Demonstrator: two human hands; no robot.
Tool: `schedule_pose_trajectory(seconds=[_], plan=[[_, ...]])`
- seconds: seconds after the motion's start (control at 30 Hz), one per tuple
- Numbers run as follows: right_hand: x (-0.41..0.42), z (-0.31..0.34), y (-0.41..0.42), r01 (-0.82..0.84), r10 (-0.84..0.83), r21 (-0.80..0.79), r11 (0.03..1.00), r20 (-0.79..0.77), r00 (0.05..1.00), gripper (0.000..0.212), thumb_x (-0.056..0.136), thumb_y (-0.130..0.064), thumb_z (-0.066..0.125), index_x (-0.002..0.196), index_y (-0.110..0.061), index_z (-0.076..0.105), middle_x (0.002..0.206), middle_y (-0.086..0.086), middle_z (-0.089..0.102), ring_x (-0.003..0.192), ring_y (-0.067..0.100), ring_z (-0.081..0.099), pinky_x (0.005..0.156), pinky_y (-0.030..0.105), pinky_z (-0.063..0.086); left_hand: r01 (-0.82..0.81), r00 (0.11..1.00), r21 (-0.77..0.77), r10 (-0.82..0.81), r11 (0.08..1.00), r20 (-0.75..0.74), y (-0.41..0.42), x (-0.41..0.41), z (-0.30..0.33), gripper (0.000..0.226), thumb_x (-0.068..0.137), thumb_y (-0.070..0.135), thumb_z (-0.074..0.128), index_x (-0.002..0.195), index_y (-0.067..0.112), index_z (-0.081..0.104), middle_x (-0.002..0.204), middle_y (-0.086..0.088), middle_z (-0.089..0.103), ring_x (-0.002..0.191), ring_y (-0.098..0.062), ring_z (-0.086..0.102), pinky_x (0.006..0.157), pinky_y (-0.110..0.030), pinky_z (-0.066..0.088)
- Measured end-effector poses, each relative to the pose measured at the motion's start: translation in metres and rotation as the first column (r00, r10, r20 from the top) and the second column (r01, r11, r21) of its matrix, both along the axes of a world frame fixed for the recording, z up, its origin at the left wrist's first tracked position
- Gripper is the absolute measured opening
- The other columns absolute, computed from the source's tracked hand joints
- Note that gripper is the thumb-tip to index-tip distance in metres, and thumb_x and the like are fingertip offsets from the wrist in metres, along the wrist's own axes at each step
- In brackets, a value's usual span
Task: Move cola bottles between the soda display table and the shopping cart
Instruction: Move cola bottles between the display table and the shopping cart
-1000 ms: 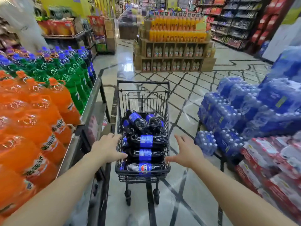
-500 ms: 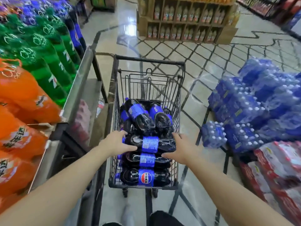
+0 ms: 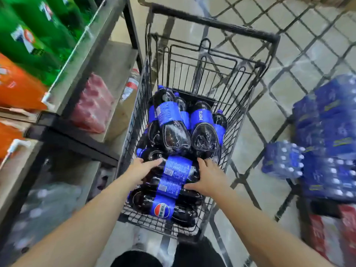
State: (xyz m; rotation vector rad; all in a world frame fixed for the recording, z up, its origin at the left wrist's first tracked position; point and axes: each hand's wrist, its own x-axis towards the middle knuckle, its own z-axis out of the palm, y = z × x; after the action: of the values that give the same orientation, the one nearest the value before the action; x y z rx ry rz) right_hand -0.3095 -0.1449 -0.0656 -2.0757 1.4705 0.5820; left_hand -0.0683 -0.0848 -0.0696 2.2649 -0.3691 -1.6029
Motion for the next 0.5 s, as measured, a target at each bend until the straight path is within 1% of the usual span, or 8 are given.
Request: schedule_pose_trajectory(seconds=[0.07, 0.13, 0.2, 0.27, 0.33, 0.37, 0.43, 0.5], plan=[[-0.002, -0.015, -0.007, -0.07, 0.071, 0.016, 0.997, -0.022, 0.997, 0.121, 0.072, -0.082, 0.069, 0.161, -0.017, 0.019, 0.16, 0.01, 0.032, 0.148, 0.034, 0.026, 0.122, 0.048, 0.029, -0.182, 0.98, 0.04, 0.185, 0.982, -0.076, -0.01, -0.011, -0.013, 0.085, 0.082, 0.056, 0.084, 0.142, 0.008, 0.049, 0.123, -0.007, 0.062, 0.104, -0.024, 0.061, 0.09, -0.041, 0.056], [-0.002, -0.025, -0.012, -0.151, 0.15, -0.001, 0.989, -0.048, 0.987, 0.119, 0.073, -0.081, 0.069, 0.159, -0.014, 0.021, 0.156, 0.011, 0.037, 0.146, 0.036, 0.027, 0.12, 0.049, 0.03, -0.341, 0.931, 0.053, 0.345, 0.938, -0.121, -0.019, -0.018, -0.021, 0.079, 0.082, 0.056, 0.085, 0.132, 0.01, 0.044, 0.128, -0.008, 0.057, 0.114, -0.03, 0.058, 0.101, -0.047, 0.054], [0.001, -0.03, -0.016, -0.187, 0.186, -0.013, 0.982, -0.068, 0.98, 0.121, 0.07, -0.083, 0.069, 0.158, -0.012, 0.024, 0.153, 0.012, 0.038, 0.142, 0.037, 0.03, 0.118, 0.05, 0.03, -0.481, 0.862, 0.051, 0.483, 0.875, -0.152, -0.027, -0.021, -0.039, 0.114, 0.06, 0.071, 0.089, 0.142, 0.007, 0.042, 0.141, -0.008, 0.056, 0.121, -0.033, 0.059, 0.096, -0.046, 0.054], [0.007, -0.032, -0.014, -0.197, 0.193, -0.044, 0.979, -0.087, 0.977, 0.123, 0.066, -0.088, 0.065, 0.155, -0.01, 0.029, 0.147, 0.013, 0.039, 0.137, 0.036, 0.033, 0.115, 0.05, 0.032, -0.549, 0.818, 0.065, 0.551, 0.834, -0.164, -0.032, -0.023, -0.053, 0.148, 0.032, 0.086, 0.085, 0.154, 0.015, 0.041, 0.147, -0.01, 0.057, 0.12, -0.033, 0.062, 0.073, -0.042, 0.057], [0.009, -0.035, -0.008, -0.188, 0.182, -0.081, 0.979, -0.075, 0.98, 0.116, 0.066, -0.092, 0.059, 0.145, -0.011, 0.039, 0.14, 0.012, 0.042, 0.13, 0.033, 0.037, 0.111, 0.046, 0.037, -0.597, 0.782, 0.082, 0.602, 0.798, -0.162, -0.034, -0.027, -0.062, 0.164, 0.017, 0.09, 0.085, 0.158, 0.021, 0.036, 0.148, -0.012, 0.056, 0.113, -0.033, 0.065, 0.051, -0.038, 0.058], [0.009, -0.036, -0.005, -0.175, 0.17, -0.093, 0.98, -0.055, 0.984, 0.111, 0.066, -0.092, 0.058, 0.14, -0.011, 0.042, 0.136, 0.01, 0.043, 0.127, 0.031, 0.039, 0.11, 0.045, 0.038, -0.619, 0.765, 0.083, 0.623, 0.781, -0.162, -0.037, -0.032, -0.055, 0.158, 0.023, 0.088, 0.087, 0.156, 0.02, 0.036, 0.145, -0.012, 0.058, 0.108, -0.032, 0.067, 0.046, -0.039, 0.057], [0.008, -0.04, 0.001, -0.137, 0.137, -0.09, 0.986, -0.007, 0.991, 0.107, 0.065, -0.091, 0.061, 0.135, -0.012, 0.044, 0.134, 0.009, 0.044, 0.125, 0.03, 0.04, 0.109, 0.043, 0.04, -0.63, 0.76, 0.064, 0.631, 0.774, -0.154, -0.039, -0.037, -0.052, 0.109, 0.061, 0.071, 0.089, 0.14, 0.012, 0.043, 0.123, -0.012, 0.067, 0.089, -0.026, 0.068, 0.052, -0.035, 0.054], [0.007, -0.042, 0.005, -0.094, 0.095, -0.048, 0.994, 0.028, 0.995, 0.109, 0.064, -0.089, 0.066, 0.138, -0.013, 0.04, 0.138, 0.008, 0.043, 0.129, 0.03, 0.04, 0.111, 0.042, 0.04, -0.638, 0.755, 0.063, 0.639, 0.768, -0.145, -0.038, -0.038, -0.05, 0.072, 0.08, 0.051, 0.086, 0.127, 0.012, 0.048, 0.101, -0.011, 0.07, 0.079, -0.023, 0.068, 0.057, -0.034, 0.05]])
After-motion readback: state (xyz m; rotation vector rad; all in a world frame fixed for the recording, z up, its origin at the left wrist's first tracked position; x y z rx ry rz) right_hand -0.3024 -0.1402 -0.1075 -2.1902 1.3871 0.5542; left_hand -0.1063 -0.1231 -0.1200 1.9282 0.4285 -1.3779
